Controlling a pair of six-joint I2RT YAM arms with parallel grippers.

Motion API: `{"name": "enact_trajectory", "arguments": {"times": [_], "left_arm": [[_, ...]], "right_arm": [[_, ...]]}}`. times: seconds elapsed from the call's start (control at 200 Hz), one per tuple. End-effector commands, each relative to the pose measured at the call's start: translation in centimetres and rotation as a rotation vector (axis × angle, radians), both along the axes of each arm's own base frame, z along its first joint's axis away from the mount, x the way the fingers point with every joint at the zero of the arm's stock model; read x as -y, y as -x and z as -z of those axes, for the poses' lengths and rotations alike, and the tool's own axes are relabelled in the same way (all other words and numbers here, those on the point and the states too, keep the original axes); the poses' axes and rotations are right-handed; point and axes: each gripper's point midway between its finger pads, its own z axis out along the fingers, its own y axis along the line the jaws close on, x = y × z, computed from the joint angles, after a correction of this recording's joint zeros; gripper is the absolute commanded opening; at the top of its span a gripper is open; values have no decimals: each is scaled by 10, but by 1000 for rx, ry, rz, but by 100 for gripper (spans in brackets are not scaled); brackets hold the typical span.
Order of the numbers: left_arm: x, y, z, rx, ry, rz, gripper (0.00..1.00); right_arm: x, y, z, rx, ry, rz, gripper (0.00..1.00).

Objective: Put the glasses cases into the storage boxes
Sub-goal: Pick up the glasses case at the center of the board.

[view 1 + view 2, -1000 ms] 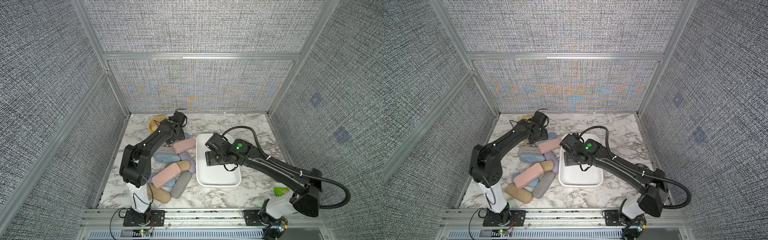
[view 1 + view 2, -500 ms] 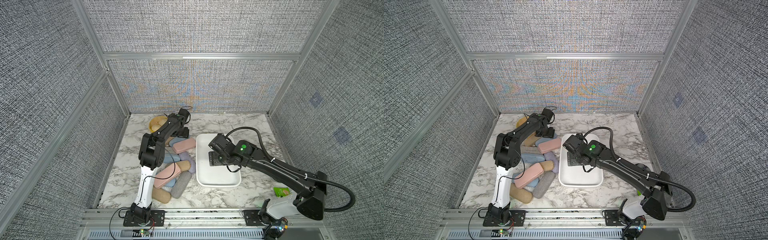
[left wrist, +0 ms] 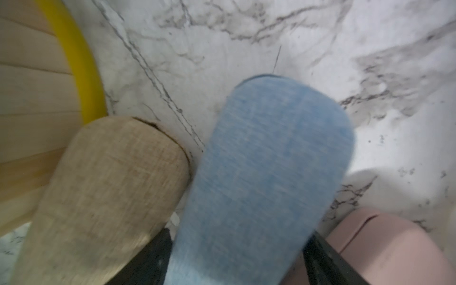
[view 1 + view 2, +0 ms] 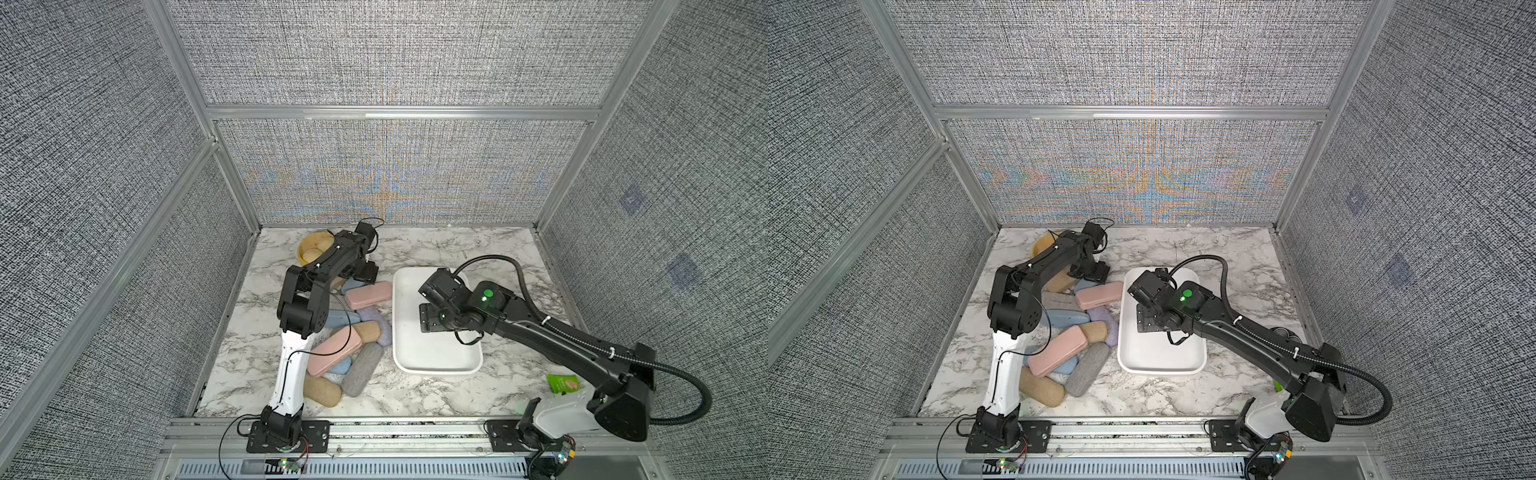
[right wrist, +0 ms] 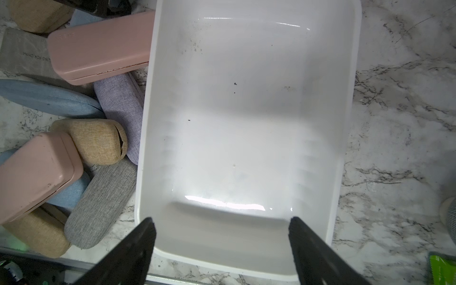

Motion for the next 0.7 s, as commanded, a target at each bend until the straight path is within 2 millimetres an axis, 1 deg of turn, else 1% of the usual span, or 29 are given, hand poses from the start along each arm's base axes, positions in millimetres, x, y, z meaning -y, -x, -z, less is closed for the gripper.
{"name": "enact_trajectory", "arguments": {"times": [0.0,0.215,0.39,0.46,0.55,0.605,0.695], "left_arm": [[-8,13,10,-90,-33,36,79],[-1,17,13,-111,6,17,64],[1,16,1,-87,28,-19,54],[2,15,-9,-65,37,-31,50],[-1,10,-29,-18,33,-70,43],[-3,6,-44,17,34,-99,40],[0,4,-72,68,57,-127,40]], "right_arm": [[1,0,0,-6,-2,10,86],[3,0,-3,5,-8,17,86],[0,-1,-7,10,-20,13,84],[0,-1,-8,13,-25,13,84],[1,-1,-10,17,-29,14,83],[2,-1,-12,23,-35,16,83],[2,0,-16,31,-45,18,83]]}}
